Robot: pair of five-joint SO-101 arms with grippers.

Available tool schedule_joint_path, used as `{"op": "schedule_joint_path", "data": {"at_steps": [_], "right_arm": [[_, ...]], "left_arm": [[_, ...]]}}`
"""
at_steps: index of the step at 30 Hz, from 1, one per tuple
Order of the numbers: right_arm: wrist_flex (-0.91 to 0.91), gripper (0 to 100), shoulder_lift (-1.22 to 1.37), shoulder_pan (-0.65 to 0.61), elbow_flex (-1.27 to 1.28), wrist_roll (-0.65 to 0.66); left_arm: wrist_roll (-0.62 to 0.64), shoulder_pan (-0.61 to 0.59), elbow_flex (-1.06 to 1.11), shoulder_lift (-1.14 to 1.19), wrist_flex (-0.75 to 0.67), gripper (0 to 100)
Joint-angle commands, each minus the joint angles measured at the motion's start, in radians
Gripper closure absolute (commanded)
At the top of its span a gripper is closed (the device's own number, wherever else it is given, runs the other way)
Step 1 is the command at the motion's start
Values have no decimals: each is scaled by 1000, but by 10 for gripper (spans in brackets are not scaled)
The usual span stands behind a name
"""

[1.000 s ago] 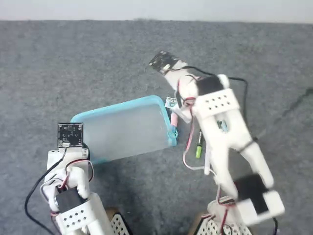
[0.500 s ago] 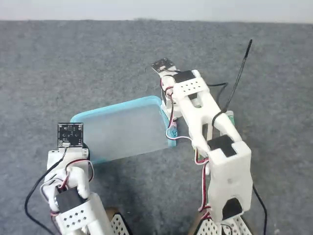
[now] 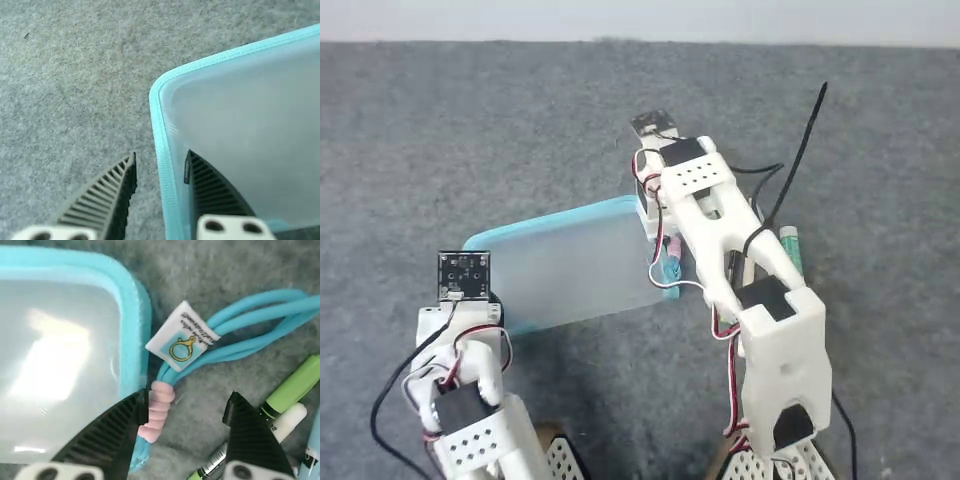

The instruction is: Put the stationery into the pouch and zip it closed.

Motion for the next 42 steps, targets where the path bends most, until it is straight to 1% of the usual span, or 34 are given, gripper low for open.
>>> {"op": "schedule_joint_path", "data": {"at_steps": [1, 3, 5, 9, 11, 13, 16, 19, 24, 27, 29, 31, 32, 34, 35, 37, 38, 40, 42], "right_arm": [[21, 746, 42, -15, -51, -15], [22, 748, 87, -12, -51, -15], [27, 792, 114, 7, -52, -17], [16, 993, 96, 68, -58, -18], [25, 976, 62, 104, -92, -18], [28, 996, 19, 143, -150, -18], [45, 993, -53, 194, -305, -17], [90, 993, -102, 222, -549, -17], [163, 993, -117, 206, -1008, -12], [189, 993, -122, 145, -1223, -9], [242, 993, -130, 61, -1332, -8], [325, 993, -139, -58, -1407, 21], [366, 993, -151, -125, -1401, 64], [414, 993, -176, -251, -1372, 199], [412, 993, -185, -297, -1339, 278], [410, 993, -209, -351, -1257, 396], [410, 993, -217, -375, -1209, 420], [410, 993, -236, -407, -1083, 423], [409, 993, -255, -414, -925, 423]], "left_arm": [[-6, 5, -7, 2, 2, 852], [-6, 5, -7, 2, 2, 852], [-6, 5, -7, 2, 2, 852], [-6, 5, -7, 2, 2, 852], [-6, 5, -7, 2, 2, 852], [-6, 5, -7, 2, 2, 852], [-6, 5, -7, 2, 2, 852], [-6, 5, -7, 2, 2, 852], [-5, 5, -7, 2, 2, 852], [-3, 5, -7, 2, 2, 852], [-3, 5, -7, 2, 0, 852], [-3, 5, -7, 2, 0, 852], [-3, 5, -7, 2, 0, 852], [-3, 5, -7, 2, 0, 852], [-3, 5, -7, 2, 2, 852], [-3, 5, -7, 2, 2, 852], [-3, 5, -7, 2, 2, 852], [-3, 5, -7, 2, 2, 852], [-5, 5, -7, 2, 2, 852]]}}
